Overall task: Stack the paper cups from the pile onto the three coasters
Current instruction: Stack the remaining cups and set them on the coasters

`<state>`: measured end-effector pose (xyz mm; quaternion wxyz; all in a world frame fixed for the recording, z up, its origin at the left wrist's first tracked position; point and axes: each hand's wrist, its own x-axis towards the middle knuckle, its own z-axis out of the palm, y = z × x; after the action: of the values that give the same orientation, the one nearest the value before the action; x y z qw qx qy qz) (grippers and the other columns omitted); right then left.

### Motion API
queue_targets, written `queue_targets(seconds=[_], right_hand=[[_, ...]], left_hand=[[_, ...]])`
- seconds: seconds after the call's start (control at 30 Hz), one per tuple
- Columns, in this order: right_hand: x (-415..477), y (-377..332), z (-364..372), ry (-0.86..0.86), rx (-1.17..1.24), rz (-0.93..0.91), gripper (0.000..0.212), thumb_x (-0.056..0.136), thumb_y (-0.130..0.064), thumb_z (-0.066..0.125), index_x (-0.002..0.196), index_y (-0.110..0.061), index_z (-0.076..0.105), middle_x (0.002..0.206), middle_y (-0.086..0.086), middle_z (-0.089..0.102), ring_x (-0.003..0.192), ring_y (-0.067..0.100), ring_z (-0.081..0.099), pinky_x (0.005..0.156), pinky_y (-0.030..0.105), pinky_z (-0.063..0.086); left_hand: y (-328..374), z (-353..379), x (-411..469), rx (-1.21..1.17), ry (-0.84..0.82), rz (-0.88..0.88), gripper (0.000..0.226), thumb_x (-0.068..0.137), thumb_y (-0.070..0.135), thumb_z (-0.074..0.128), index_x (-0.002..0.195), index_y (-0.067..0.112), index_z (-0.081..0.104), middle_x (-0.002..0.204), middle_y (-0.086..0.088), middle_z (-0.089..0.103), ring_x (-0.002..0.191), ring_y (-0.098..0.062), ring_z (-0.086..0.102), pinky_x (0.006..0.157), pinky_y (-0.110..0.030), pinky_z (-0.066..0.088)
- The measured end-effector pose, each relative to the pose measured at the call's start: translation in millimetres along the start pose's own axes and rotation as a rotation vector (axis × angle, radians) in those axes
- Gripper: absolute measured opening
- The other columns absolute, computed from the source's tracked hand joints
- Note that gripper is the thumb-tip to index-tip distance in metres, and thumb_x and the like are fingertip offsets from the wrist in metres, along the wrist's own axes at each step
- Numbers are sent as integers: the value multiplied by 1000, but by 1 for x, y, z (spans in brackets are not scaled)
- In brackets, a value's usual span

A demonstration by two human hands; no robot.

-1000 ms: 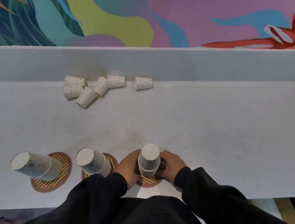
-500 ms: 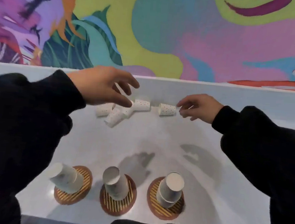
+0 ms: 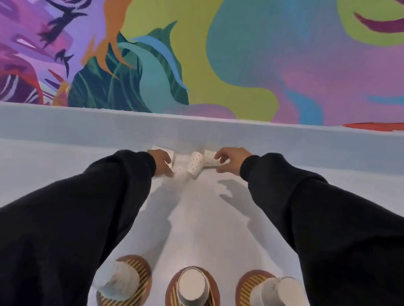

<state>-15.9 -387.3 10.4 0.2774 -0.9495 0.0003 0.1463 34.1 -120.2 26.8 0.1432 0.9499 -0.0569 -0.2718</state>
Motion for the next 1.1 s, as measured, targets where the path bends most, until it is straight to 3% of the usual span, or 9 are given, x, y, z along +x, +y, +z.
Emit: queue_targets(seconds=[0.1,0.27,0.33,0.47,0.57,0.6,0.77,0.97,1.1], right_hand=[[24,3,16,-9,28,52,44,91,-29,78,131,-17,64,126,3,68,116,24,62,98,32,49],[62,1,38,-15,232,147,48,92,-22,76,137,-15,60,122,7,70,94,24,70,50,13,43],[71,-2,45,-13,298,181,59,93,-21,75,147,-18,50,126,10,67,93,25,71,49,16,48],[97,-7,58,-56,299,246,73,95,-26,72,158,-25,34,129,9,64,91,26,75,67,36,63],[109,-10,66,-69,278,237,74,97,-18,70,160,-24,31,138,11,59,89,25,66,43,20,50],[110,-11,69,-50,267,226,72,96,-16,71,158,-24,34,138,11,59,91,25,64,46,20,49],[109,-14,80,-12,73,118,56,95,-31,71,146,-29,46,137,8,64,115,31,63,97,38,53],[110,-21,82,-83,-76,98,74,98,-45,67,160,-35,29,158,7,48,136,32,53,108,42,46],[124,-29,80,-34,-83,103,78,100,-43,63,163,-34,18,147,13,57,121,34,62,96,41,52]], left_hand=[[-15,18,20,29,28,-10,67,84,40,80,143,21,55,143,-7,56,129,-29,55,104,-35,48],[-31,44,50,18,-8,-42,71,90,45,72,149,16,45,148,-7,52,132,-27,52,101,-32,43],[-33,56,55,2,-37,-50,76,89,48,72,150,15,43,146,-8,52,131,-28,52,99,-31,42],[-35,74,67,-8,-40,-60,79,89,52,70,151,15,39,147,-9,50,133,-31,49,108,-36,41],[-39,87,81,-81,-24,-51,75,87,56,62,147,16,44,148,-11,49,135,-32,47,113,-41,39],[-39,89,85,-112,-12,-62,79,85,58,58,149,15,42,151,-13,47,138,-33,44,116,-43,37],[-45,89,95,-106,-46,-77,65,93,41,64,149,13,44,150,-10,49,139,-31,45,113,-39,39],[-48,81,91,-75,-83,-71,57,97,41,62,144,10,49,144,-11,54,132,-30,51,102,-33,42],[-48,79,87,-77,-110,-43,51,100,39,59,142,12,49,134,-7,55,122,-26,52,92,-28,38]])
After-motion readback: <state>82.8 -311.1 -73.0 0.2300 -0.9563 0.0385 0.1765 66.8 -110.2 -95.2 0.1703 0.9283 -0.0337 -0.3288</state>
